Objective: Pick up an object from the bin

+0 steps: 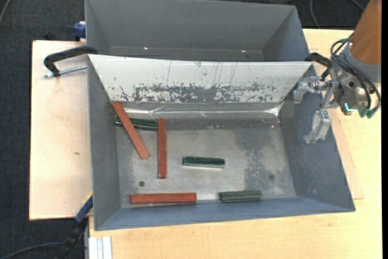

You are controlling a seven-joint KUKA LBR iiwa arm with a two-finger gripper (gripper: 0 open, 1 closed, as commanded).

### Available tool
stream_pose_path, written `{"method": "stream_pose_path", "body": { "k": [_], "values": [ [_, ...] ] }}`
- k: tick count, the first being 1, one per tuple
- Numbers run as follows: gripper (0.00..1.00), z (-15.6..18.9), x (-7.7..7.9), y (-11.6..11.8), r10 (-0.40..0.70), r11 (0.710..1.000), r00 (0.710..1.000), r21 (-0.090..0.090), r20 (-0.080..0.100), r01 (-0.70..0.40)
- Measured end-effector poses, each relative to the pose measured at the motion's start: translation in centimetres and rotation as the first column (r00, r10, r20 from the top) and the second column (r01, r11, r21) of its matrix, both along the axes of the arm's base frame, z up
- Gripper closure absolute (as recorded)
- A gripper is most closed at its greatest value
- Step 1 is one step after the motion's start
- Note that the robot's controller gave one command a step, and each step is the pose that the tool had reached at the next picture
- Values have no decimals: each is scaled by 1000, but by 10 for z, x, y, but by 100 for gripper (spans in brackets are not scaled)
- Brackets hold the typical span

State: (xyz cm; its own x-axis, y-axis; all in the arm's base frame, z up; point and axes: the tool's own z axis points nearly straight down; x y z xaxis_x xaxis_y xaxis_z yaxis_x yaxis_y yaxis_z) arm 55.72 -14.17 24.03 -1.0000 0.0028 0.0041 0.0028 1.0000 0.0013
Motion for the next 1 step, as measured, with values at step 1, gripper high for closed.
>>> {"method": "stream_pose_path", "body": {
  "k": [1],
  "values": [
    [0, -135, -19, 57, -14, 1000, 1000, 2, -3, 14]
  ]
}}
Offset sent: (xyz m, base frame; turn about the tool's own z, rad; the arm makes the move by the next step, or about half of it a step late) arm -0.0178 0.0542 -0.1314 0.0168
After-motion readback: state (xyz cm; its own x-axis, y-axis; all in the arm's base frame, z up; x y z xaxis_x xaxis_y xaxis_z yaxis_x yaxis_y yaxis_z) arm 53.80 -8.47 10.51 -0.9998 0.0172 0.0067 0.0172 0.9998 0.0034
